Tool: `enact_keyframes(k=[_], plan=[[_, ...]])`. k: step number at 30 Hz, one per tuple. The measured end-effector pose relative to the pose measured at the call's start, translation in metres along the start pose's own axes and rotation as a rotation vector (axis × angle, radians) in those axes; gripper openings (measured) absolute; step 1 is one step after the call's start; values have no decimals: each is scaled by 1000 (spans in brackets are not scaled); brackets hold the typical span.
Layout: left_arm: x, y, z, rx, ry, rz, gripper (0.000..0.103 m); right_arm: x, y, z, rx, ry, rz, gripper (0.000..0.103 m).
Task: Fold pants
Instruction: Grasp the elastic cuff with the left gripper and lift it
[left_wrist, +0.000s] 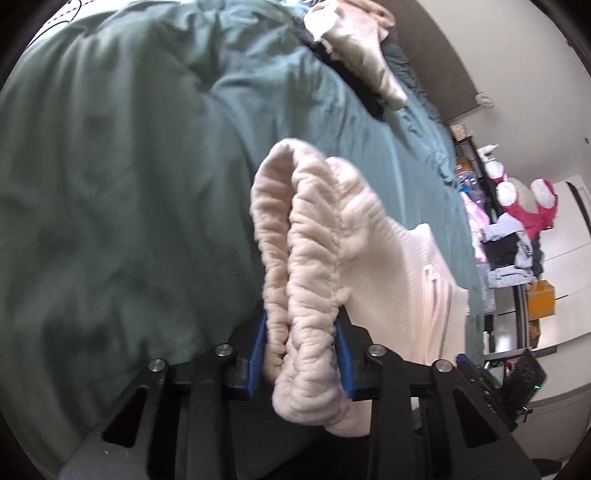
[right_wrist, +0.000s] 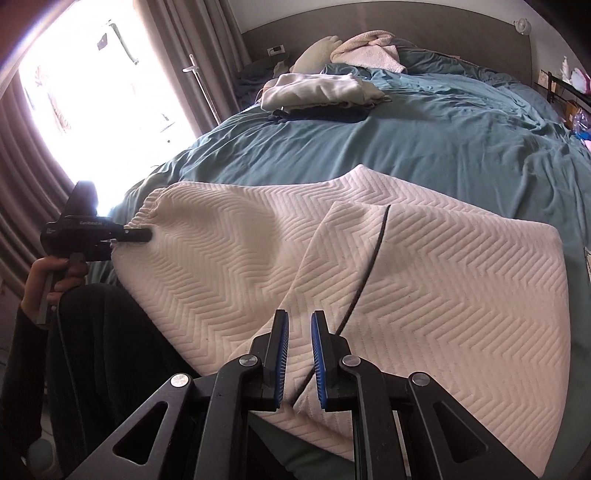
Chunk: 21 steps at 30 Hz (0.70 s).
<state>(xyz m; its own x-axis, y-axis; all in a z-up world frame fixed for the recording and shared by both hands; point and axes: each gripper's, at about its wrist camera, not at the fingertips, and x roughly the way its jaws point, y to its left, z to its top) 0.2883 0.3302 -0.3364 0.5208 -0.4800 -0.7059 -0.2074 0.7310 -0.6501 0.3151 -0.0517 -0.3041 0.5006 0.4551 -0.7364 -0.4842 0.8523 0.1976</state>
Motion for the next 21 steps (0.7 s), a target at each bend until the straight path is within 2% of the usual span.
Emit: enact_keyframes(k=[4, 6, 8, 11, 14, 18, 21], plan=[[-5, -7, 0, 27, -10, -4, 27, 4, -2, -2, -3, -4, -26, 103], [0, 1, 2, 4, -2, -16, 27, 11, 0, -3, -18, -10, -29, 103], [8, 12, 5, -34, 24, -57, 32, 21, -1, -7, -16, 16, -29, 103], [20, 33, 14, -114, 90, -178, 45, 30, -3, -13, -10, 32, -17, 103], [28, 41, 24, -138, 120, -274, 47, 30, -2, -15, -13, 26, -14, 103], [44, 36, 40, -138, 135, -319, 47, 31, -4, -14, 4, 29, -4, 103], [55, 26, 46, -108, 130, -306, 47, 31, -4, -15, 0, 28, -7, 103]])
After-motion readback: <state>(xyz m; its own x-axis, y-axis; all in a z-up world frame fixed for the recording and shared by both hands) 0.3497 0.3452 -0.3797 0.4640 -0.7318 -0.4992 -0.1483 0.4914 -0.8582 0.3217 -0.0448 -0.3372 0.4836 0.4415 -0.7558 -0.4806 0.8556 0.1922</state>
